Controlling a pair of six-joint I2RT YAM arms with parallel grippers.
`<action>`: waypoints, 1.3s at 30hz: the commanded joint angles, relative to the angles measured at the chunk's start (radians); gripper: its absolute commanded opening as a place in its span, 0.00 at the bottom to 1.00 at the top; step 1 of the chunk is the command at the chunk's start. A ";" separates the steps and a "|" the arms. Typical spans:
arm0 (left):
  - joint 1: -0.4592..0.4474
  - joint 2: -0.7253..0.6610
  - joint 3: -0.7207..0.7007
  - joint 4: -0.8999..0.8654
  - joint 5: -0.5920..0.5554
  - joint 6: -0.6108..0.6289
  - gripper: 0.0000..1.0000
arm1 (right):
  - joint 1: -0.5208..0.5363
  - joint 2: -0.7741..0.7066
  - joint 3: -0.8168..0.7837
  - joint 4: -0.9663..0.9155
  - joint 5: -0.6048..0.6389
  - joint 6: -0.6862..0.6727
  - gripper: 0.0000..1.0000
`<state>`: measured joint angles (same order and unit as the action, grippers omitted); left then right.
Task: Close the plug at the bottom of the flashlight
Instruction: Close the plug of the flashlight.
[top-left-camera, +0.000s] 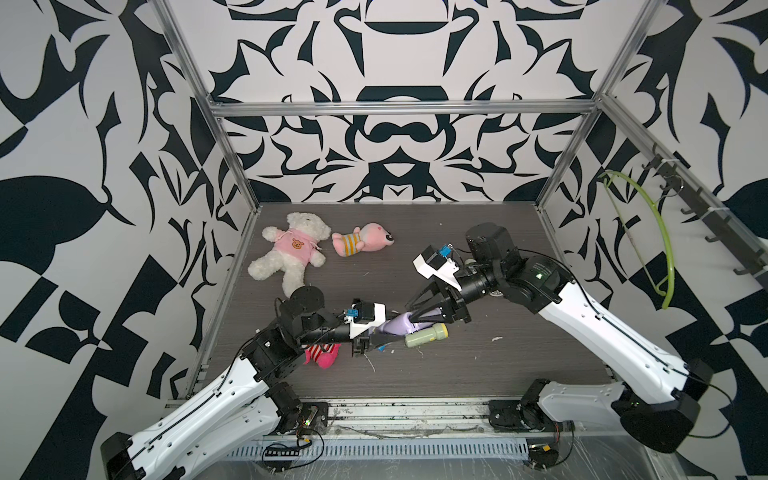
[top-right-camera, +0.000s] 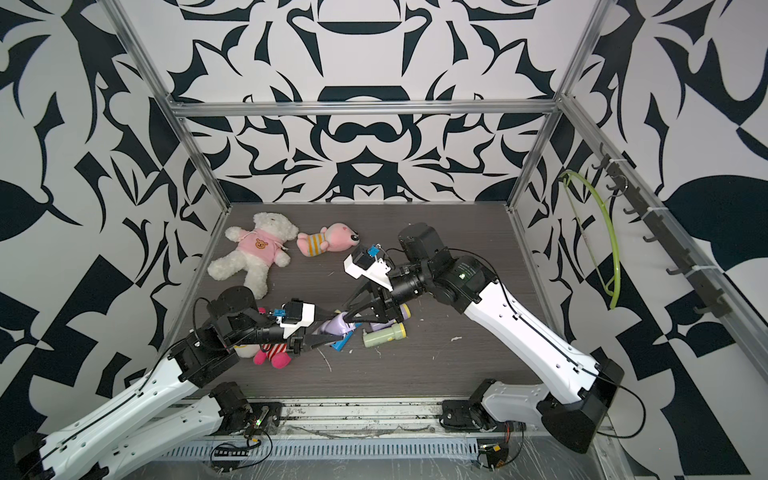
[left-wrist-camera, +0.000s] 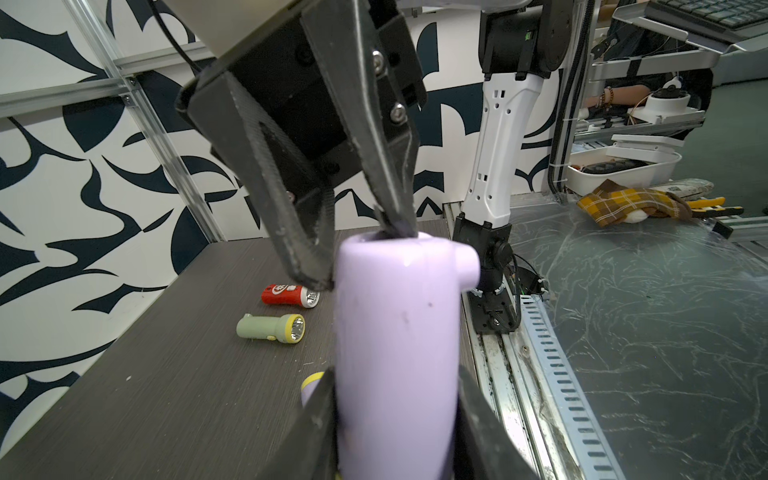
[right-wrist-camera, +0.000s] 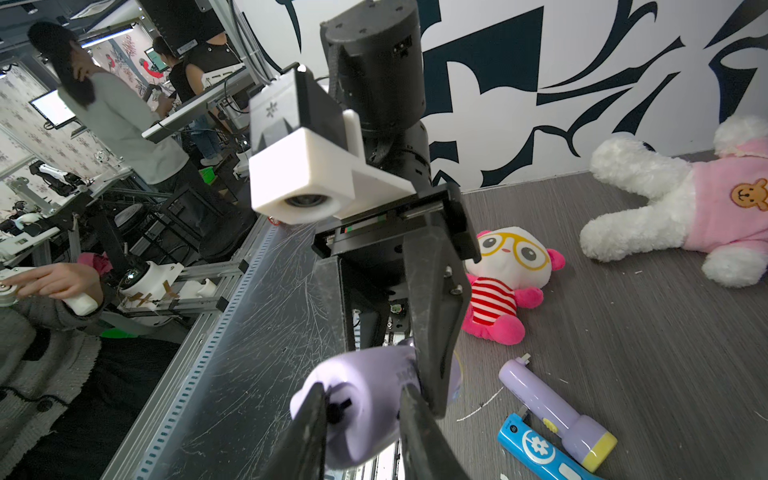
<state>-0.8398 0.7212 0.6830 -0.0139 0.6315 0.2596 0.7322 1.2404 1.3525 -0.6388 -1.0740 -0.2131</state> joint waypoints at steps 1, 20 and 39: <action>-0.002 -0.011 0.057 0.049 0.067 -0.006 0.00 | 0.003 0.002 0.001 0.010 0.020 -0.015 0.28; -0.003 0.010 0.065 0.031 0.063 0.005 0.00 | -0.001 0.065 0.142 0.001 0.173 -0.035 0.13; -0.002 0.339 0.240 0.077 -0.365 -0.211 0.11 | -0.001 -0.380 -0.264 0.330 1.398 0.149 0.21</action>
<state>-0.8410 1.0149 0.8680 0.0113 0.3237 0.1051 0.7315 0.8997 1.1202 -0.4110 0.2150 -0.0486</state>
